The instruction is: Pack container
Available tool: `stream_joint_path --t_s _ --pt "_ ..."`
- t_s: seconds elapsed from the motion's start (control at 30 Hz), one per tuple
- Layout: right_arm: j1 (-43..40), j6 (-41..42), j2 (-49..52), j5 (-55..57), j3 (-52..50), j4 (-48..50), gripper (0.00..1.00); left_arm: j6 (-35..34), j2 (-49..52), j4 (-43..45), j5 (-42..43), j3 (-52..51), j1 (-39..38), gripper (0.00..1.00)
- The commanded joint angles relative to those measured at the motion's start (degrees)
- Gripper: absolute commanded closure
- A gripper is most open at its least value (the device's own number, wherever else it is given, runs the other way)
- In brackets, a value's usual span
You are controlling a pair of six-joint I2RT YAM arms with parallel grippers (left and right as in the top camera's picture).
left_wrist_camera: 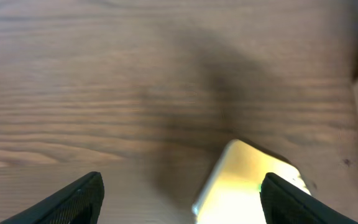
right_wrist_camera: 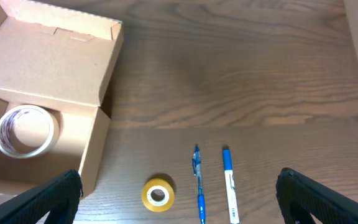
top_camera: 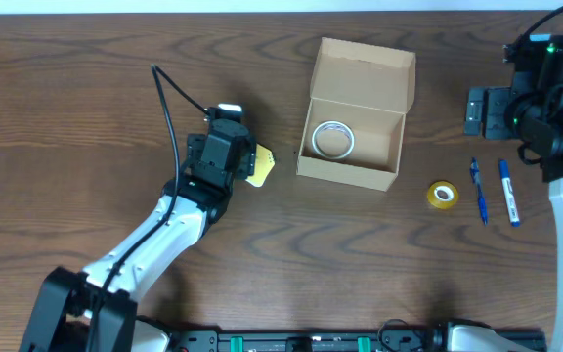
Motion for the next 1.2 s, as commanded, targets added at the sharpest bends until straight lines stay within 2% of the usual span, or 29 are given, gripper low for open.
stream_joint_path --t_s 0.0,0.17,0.3,0.5,0.7,0.73,0.77,0.9,1.17 --pt "0.3 0.0 0.4 -0.4 1.1 0.1 0.01 0.8 3.1 -0.2 8.0 -0.2 0.2 0.15" --pt "0.3 0.0 0.4 -0.4 1.1 -0.8 0.01 3.1 4.0 -3.4 13.7 0.9 0.2 0.03" --pt "0.3 0.0 0.4 -0.4 1.1 -0.8 0.01 6.8 4.7 -7.8 15.8 2.2 0.3 0.05" --pt "0.3 0.0 0.4 -0.4 1.1 -1.2 0.01 8.9 9.9 -16.1 16.2 10.9 0.3 0.04" --pt "0.3 0.0 0.4 -0.4 1.1 -2.5 0.02 11.4 13.7 -18.3 16.0 15.7 0.3 0.03" --pt "0.3 0.0 0.4 -0.4 1.1 -2.5 0.02 11.2 13.8 -18.2 15.8 15.7 0.4 0.00" --pt "0.3 0.0 0.4 -0.4 1.1 -2.5 0.02 10.2 14.0 -17.8 15.0 15.7 0.4 0.05" --pt "0.3 0.0 0.4 -0.4 1.1 -2.4 0.02 4.1 14.0 -15.0 10.5 15.7 0.4 0.10" --pt "0.3 0.0 0.4 -0.4 1.1 -2.5 0.01 -0.8 14.0 -10.4 10.6 15.7 0.6 0.16"
